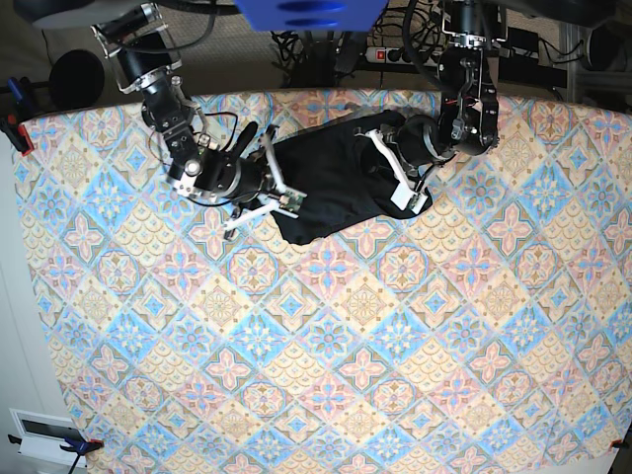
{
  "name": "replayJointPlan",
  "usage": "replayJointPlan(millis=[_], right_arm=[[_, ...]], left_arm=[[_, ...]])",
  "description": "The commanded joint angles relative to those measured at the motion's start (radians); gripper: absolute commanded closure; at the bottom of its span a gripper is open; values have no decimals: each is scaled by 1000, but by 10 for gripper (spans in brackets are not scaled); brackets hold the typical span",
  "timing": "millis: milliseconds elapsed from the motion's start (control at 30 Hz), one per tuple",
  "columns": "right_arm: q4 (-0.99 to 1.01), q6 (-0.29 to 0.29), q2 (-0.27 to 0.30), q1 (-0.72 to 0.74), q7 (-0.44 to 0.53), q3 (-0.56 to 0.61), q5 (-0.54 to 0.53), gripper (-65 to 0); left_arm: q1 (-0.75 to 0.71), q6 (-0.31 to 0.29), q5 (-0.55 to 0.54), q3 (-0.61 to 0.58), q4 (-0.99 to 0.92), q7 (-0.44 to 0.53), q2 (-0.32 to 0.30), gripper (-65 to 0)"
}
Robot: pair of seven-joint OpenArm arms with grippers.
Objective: Layout the t-shirt on the table in an organized manner, then fold the t-shirt properly
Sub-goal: 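Fold the bundle over again, pressing both grippers toward each other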
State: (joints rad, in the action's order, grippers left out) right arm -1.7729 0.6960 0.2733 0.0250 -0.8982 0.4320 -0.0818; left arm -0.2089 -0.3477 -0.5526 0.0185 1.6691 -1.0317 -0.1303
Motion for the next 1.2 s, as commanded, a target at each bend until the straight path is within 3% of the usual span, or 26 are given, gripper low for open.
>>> replayJointPlan(millis=[0, 200, 333, 467, 567, 800, 1067, 1167], right_arm=[[-14, 2, 1, -7, 18, 8, -17, 0], [49, 2, 4, -36, 17, 17, -16, 0], [9, 2, 7, -38, 20, 8, -16, 0], [-98, 2, 7, -35, 20, -9, -16, 0], [-132, 2, 7, -33, 20, -45, -16, 0], [-92, 2, 1, -12, 96, -40, -19, 0], [66, 2, -1, 197, 103, 26, -141, 0], [141, 2, -33, 260, 103, 29, -152, 0]], left_arm=[[2, 12, 65, -1, -16, 1, -6, -2], [36, 12, 90, 2, -114, 43, -6, -2], [29, 9, 55, 4, -37, 41, -18, -2], [-30, 9, -68, 4, 121, 40, -88, -2], [-63, 9, -156, 24, 217, -19, -144, -2], [-175, 8, -344, 134, 312, -66, -160, -2], [-258, 12, -340, 133, 309, -66, -127, -2], [-268, 12, -274, 126, 309, -66, -119, -2]])
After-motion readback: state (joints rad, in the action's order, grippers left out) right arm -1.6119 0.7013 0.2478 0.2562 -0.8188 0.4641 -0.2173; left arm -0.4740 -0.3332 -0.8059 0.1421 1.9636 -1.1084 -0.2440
